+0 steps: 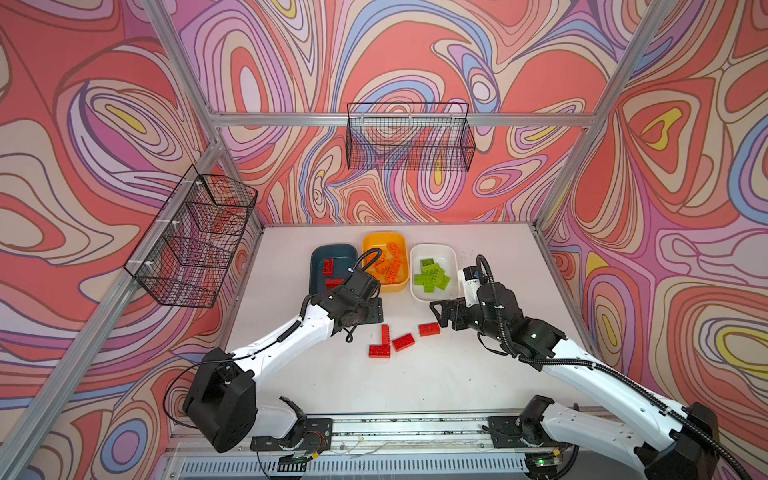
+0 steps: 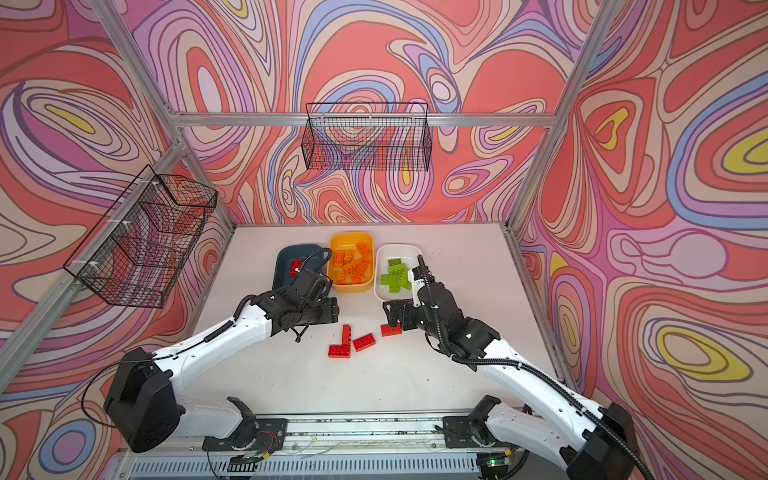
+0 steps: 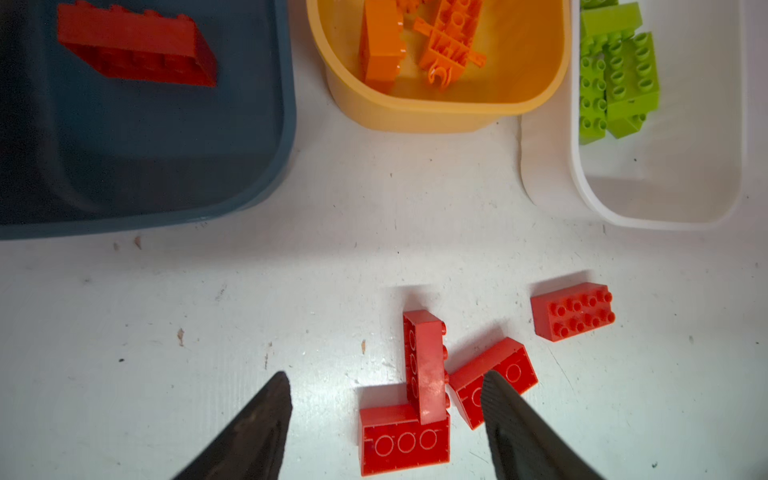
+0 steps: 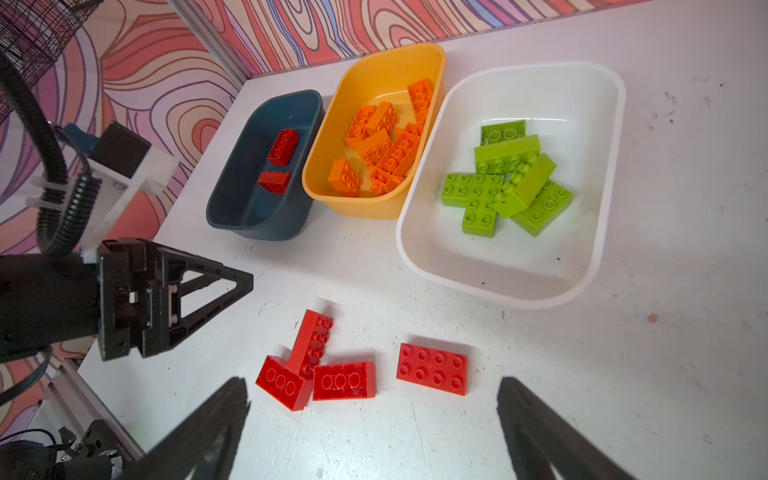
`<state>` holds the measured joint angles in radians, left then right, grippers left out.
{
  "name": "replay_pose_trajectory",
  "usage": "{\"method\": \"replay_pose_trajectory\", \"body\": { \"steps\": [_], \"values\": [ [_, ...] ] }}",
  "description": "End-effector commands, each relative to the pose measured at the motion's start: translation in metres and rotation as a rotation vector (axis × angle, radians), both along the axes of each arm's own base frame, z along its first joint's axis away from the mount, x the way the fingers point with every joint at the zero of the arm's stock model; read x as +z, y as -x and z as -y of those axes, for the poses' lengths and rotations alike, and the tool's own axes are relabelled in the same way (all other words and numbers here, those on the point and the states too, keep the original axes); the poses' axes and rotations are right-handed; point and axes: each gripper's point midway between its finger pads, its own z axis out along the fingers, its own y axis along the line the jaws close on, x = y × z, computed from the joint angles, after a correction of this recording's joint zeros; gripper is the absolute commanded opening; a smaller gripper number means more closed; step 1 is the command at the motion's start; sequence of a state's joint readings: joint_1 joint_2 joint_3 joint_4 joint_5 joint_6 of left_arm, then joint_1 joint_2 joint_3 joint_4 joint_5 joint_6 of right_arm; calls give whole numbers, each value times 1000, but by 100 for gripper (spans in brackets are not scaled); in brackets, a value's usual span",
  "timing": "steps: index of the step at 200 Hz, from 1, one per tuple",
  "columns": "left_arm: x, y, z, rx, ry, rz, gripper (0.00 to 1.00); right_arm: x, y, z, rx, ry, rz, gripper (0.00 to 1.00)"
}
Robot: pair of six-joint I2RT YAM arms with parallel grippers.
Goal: Sort the legos into containers by color
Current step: 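Lower the left gripper onto another red 2x4 brick and close it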
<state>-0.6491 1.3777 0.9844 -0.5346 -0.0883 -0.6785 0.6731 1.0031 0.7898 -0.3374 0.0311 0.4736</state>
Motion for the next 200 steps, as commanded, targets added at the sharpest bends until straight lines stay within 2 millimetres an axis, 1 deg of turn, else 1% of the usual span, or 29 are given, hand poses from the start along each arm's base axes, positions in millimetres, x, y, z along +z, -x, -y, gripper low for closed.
{"method": "replay_pose_trajectory", "body": {
  "steps": [1, 23, 74, 107, 134, 161, 200],
  "values": [
    [-6, 5, 0, 33, -16, -5, 75, 1, 4, 1, -3, -27, 0, 98],
    [-14, 7, 10, 13, -24, -21, 75, 0, 8, 4, -7, -29, -4, 98],
    [-22, 3, 28, -16, -26, -37, 75, -1, 9, 9, -15, -17, -3, 98],
    [-28, 3, 31, -21, -42, -51, 75, -3, 7, 7, -13, -8, -3, 98],
    [-28, 2, 31, -24, -49, -52, 75, -6, 4, 4, -9, -2, -5, 98],
    [-29, 2, 33, -32, -49, -50, 75, -4, 2, 0, -1, -3, -9, 98],
    [-39, 0, 39, -48, -58, -76, 75, -7, 4, 8, -25, 8, -11, 98]
  ]
}}
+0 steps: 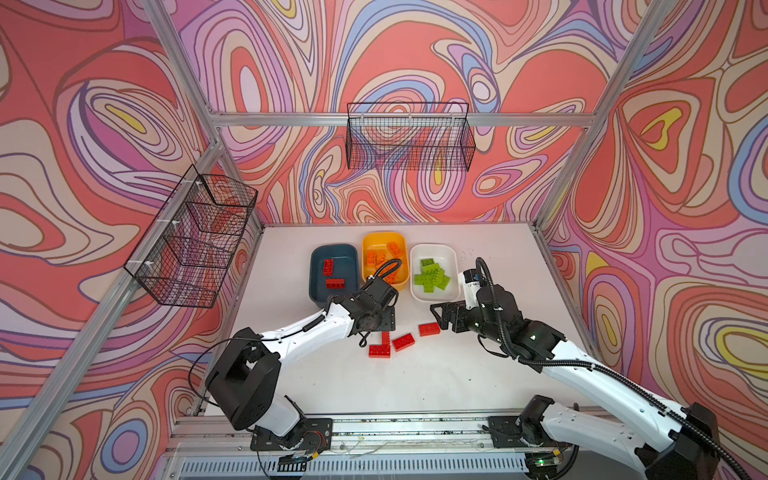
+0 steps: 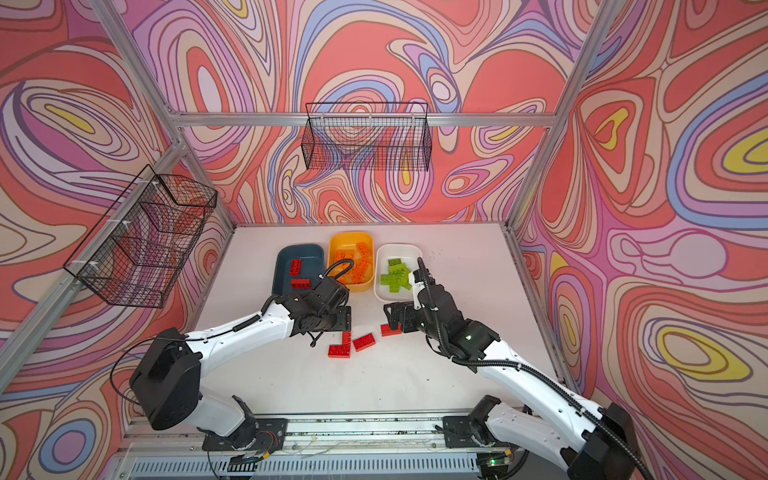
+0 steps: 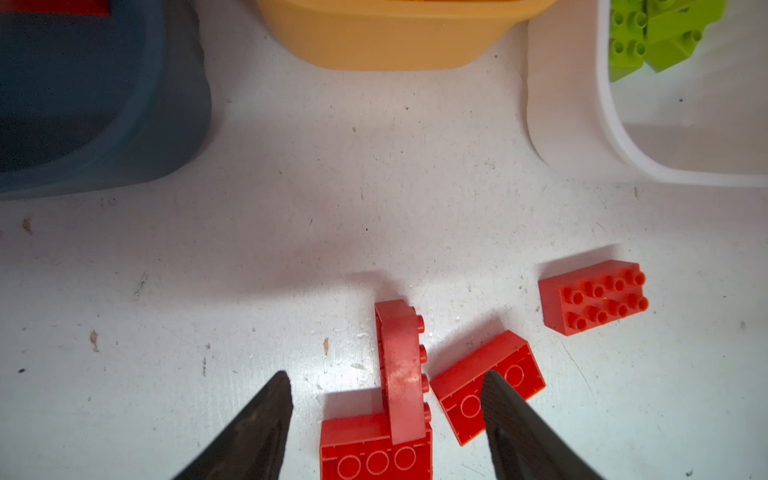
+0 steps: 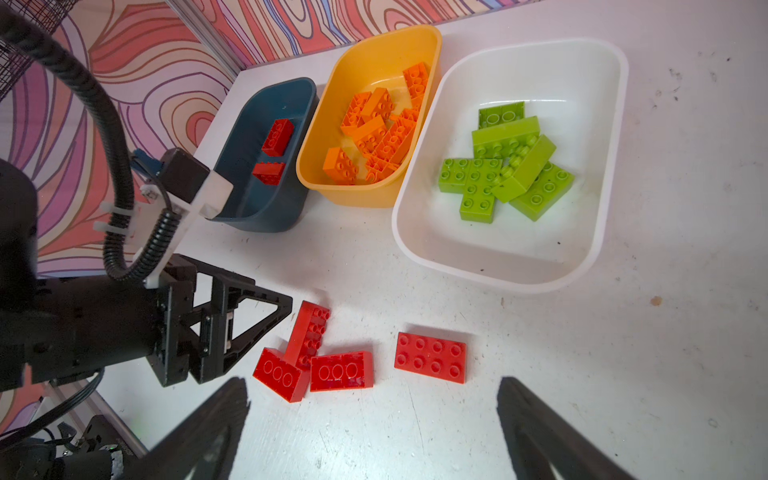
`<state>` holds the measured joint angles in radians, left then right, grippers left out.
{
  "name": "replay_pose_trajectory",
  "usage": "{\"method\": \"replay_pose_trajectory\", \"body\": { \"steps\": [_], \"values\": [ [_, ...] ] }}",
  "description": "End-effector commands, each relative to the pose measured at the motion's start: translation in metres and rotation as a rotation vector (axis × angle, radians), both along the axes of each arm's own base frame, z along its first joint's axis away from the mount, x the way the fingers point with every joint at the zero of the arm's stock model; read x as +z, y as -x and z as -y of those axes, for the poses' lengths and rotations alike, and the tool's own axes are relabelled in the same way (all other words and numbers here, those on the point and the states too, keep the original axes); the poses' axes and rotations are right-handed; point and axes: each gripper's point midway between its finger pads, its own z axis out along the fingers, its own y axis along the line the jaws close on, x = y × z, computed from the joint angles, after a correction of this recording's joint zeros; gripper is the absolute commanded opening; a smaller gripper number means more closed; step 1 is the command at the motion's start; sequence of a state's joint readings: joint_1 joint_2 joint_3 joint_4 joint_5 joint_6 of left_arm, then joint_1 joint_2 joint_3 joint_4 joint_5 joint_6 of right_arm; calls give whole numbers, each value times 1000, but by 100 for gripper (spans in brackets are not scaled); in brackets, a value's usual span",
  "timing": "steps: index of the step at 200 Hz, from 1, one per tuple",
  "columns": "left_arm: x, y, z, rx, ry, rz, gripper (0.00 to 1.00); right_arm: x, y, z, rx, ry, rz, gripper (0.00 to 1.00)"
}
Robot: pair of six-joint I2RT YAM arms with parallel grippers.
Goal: Sort the legos into containers by color
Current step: 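Lower the left gripper onto another red 2x4 brick and close it, then carry the red brick into the teal bin and release it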
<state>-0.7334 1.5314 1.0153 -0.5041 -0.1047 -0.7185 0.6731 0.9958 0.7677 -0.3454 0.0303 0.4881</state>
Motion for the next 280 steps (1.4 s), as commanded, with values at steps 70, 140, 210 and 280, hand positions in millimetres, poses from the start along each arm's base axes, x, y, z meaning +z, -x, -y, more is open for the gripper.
{"method": "replay_pose_trajectory", "body": {
  "steps": [70, 140, 210, 280],
  "values": [
    [-45, 5, 13, -6, -34, -93, 71, 1, 0, 8, -26, 22, 19, 98],
    [-81, 14, 15, -20, -82, -164, 54, 1, 2, 11, -33, 29, 15, 98],
    [-63, 2, 9, -41, -154, -116, 3, 4, 0, 12, -42, 35, 11, 98],
    [21, -54, -15, 10, -176, 64, 0, 12, -2, 12, -49, 29, 19, 98]
  ]
}}
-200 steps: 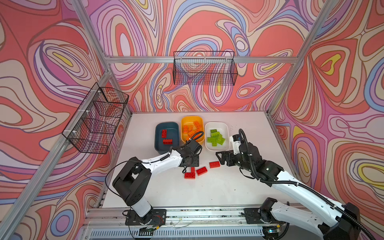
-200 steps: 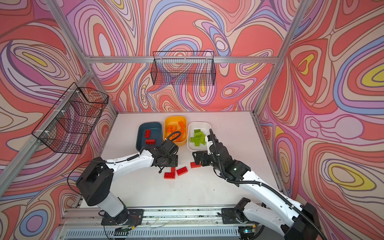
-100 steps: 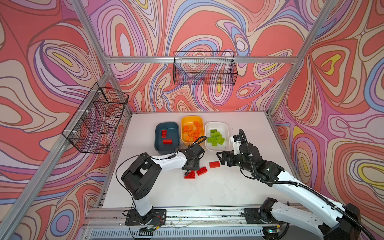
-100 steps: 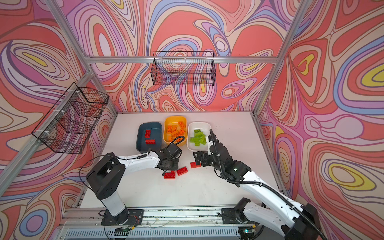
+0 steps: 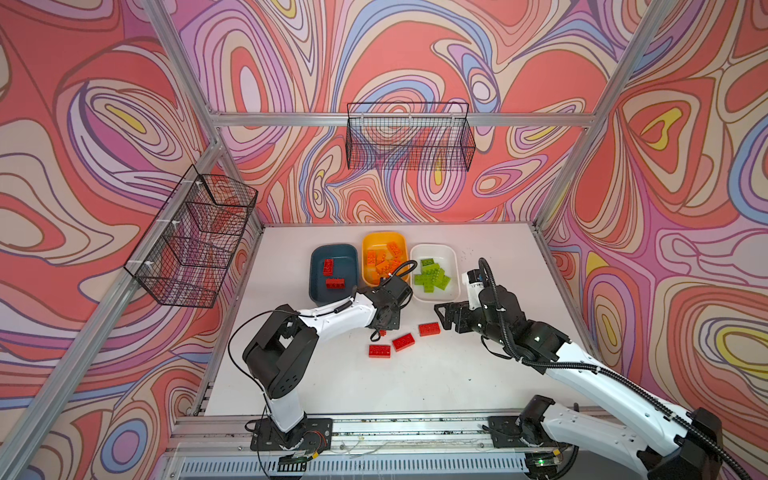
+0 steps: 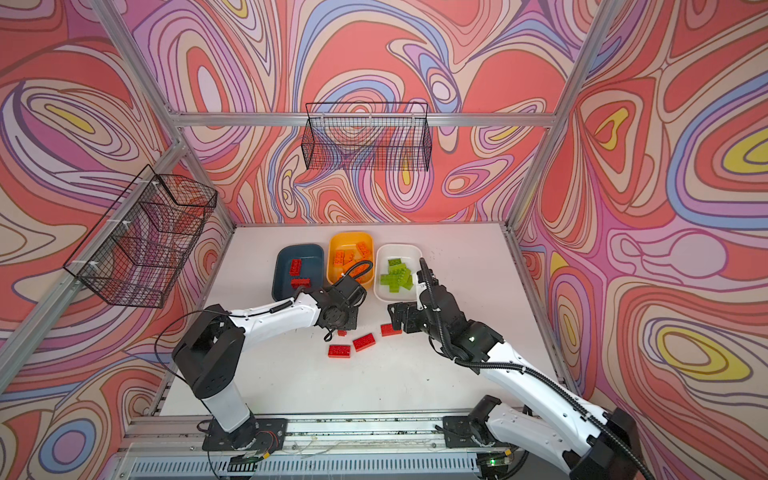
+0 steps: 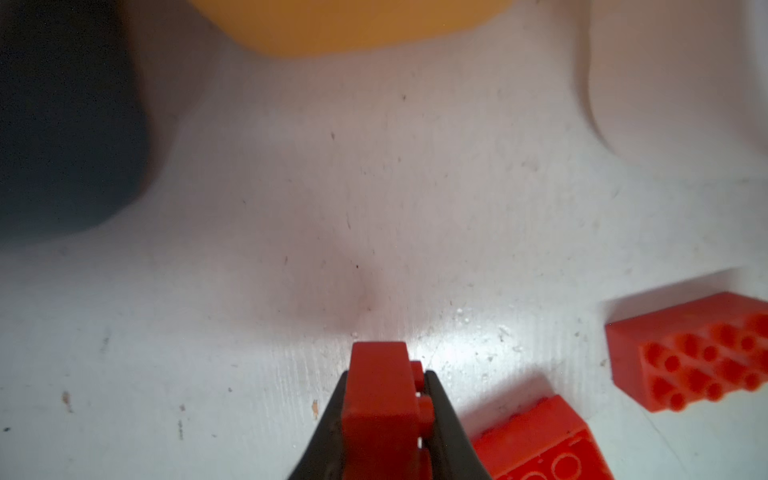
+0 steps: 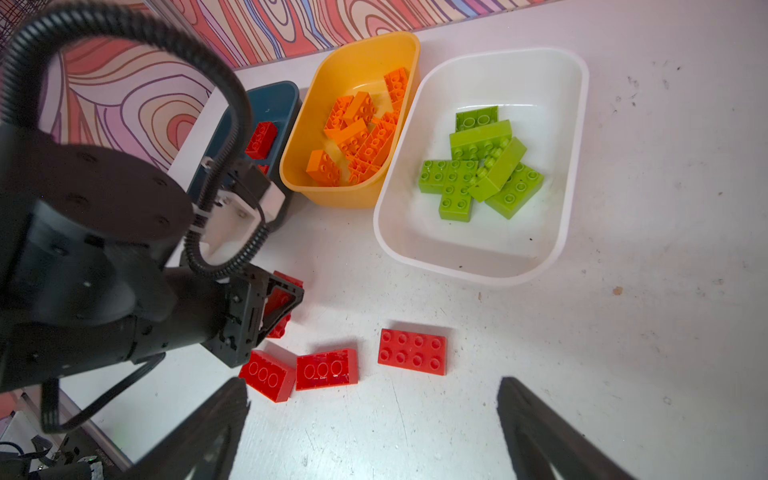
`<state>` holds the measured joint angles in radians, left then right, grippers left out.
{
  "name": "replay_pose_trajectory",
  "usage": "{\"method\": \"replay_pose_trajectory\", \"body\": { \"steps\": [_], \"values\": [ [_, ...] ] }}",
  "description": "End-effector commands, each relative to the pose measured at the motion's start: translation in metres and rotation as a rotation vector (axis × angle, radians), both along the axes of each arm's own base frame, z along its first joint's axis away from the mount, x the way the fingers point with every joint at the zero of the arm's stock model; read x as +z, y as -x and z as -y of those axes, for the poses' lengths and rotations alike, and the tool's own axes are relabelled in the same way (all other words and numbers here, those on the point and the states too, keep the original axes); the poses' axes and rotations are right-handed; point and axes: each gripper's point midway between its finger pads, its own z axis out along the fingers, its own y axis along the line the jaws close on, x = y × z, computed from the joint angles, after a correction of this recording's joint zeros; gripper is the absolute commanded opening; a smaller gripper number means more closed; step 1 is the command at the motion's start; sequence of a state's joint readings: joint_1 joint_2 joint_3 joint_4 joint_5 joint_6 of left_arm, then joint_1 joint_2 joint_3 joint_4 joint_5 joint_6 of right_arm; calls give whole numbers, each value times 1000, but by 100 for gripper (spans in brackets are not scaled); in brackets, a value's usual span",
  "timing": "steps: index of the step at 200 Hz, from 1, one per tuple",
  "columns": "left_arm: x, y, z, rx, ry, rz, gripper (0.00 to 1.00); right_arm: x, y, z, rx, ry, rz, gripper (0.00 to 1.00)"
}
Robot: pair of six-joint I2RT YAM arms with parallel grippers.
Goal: Sort the legos into containers by color
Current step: 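Carry the red brick into the teal bin and release it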
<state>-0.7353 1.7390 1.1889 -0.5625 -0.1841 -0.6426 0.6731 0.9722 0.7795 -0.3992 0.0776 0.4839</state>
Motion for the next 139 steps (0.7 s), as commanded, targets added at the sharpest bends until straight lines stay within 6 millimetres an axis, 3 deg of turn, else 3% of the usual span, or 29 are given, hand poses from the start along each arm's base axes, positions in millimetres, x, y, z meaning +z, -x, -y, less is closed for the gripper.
{"method": "replay_pose_trajectory", "body": {
  "steps": [1, 33, 60, 88, 121, 139],
  "values": [
    [41, -24, -27, 45, -26, 80, 0, 10, -3, 0, -12, -6, 16, 98],
    [73, -63, -57, 131, 27, 147, 0, 12, -5, -2, -8, -4, 16, 98],
    [86, -96, -86, 212, 63, 172, 0, 12, -5, 0, -12, 4, 21, 98],
    [79, -125, -111, 282, 92, 157, 0, 9, -7, -2, -10, 17, 13, 98],
    [52, -154, -142, 358, 97, 104, 0, 9, -10, -2, -15, 21, 18, 98],
    [40, -169, -152, 385, 119, 76, 10, 8, -10, -1, -18, 28, 18, 98]
  ]
}}
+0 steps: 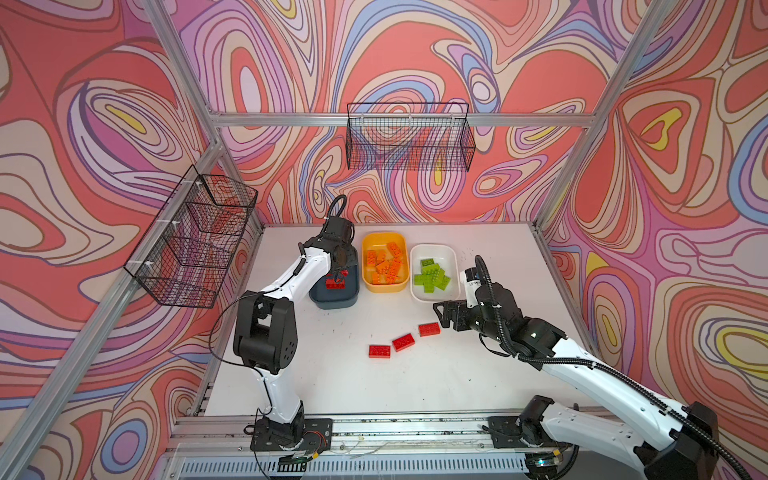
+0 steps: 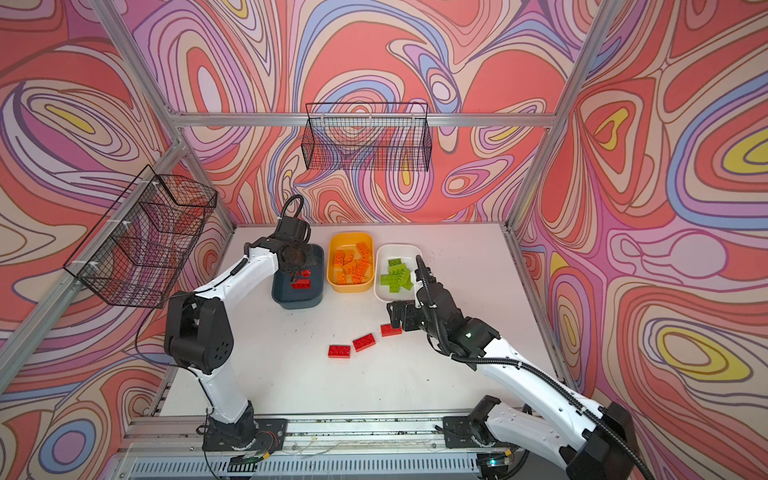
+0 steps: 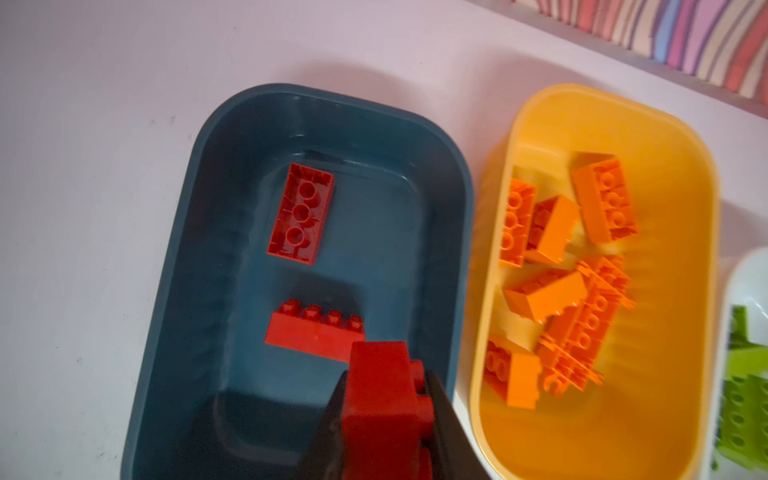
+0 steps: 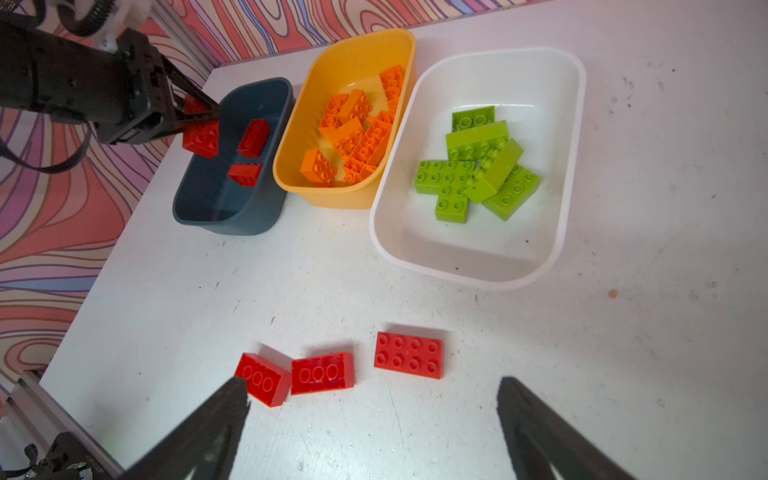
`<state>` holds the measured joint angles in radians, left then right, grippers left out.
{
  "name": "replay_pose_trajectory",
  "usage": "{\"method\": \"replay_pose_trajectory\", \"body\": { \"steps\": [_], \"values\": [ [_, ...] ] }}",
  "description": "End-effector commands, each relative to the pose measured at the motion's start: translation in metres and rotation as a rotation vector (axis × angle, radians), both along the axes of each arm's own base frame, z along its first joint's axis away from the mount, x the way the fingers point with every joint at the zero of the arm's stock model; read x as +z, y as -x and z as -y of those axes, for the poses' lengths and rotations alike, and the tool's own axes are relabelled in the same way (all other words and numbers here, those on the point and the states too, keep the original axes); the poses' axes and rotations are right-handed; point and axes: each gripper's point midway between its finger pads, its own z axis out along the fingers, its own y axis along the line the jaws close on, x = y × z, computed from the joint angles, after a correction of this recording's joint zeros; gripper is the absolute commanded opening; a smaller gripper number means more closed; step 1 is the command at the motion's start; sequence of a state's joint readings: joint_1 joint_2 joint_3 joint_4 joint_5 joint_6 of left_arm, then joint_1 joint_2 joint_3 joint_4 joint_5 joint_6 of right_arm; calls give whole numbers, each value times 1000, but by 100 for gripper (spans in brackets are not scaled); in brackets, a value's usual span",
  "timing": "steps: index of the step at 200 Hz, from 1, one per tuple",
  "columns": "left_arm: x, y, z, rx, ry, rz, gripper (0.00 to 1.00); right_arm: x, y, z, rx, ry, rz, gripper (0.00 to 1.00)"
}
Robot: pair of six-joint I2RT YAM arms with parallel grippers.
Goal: Sort the legos into containers by color
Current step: 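Carry the red brick into the teal bin and release it, then lower the left gripper onto a red brick and close it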
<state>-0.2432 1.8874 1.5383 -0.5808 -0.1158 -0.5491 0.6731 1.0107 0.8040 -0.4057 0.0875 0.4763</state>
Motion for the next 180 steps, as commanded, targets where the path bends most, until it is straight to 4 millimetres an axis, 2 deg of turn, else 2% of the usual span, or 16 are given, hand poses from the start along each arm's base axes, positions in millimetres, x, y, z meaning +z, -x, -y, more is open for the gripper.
{"method": "replay_pose_trajectory", "body": {
  "steps": [1, 7, 21, 27, 36, 45, 70, 87, 99, 117, 147, 180],
  "values": [
    [-19, -12, -8, 3, 35, -60, 11, 10, -5, 2, -15, 7, 26, 98],
    [-21, -16, -10, 8, 40, -70, 19, 9, -4, 2, -15, 11, 25, 98],
    [-23, -20, -10, 9, 44, -79, 53, 9, -5, 3, -20, 20, 23, 98],
    [-22, -21, -8, 7, 57, -75, 64, 9, -5, 4, -22, 22, 24, 98],
    [-19, -20, -4, 6, 82, -63, 76, 10, -5, 4, -24, 22, 25, 98],
    [-14, -18, 0, 1, 98, -49, 80, 10, -6, 4, -26, 21, 28, 98],
    [8, 0, 10, -30, 61, -13, 83, 11, -7, 3, -27, 13, 32, 98],
    [22, 22, 21, -61, 45, 14, 83, 10, -7, 0, -19, 3, 27, 98],
    [28, 42, 35, -106, 45, 35, 83, 10, -7, -2, -14, -4, 24, 98],
    [27, 76, 59, -212, 38, 51, 81, 11, -6, -4, -6, -17, 22, 98],
    [9, 135, 100, -452, 10, 37, 80, 12, -2, -4, 2, -32, 22, 98],
    [-17, 181, 136, -647, 23, 21, 80, 16, 4, -2, 8, -51, 20, 98]
  ]
}}
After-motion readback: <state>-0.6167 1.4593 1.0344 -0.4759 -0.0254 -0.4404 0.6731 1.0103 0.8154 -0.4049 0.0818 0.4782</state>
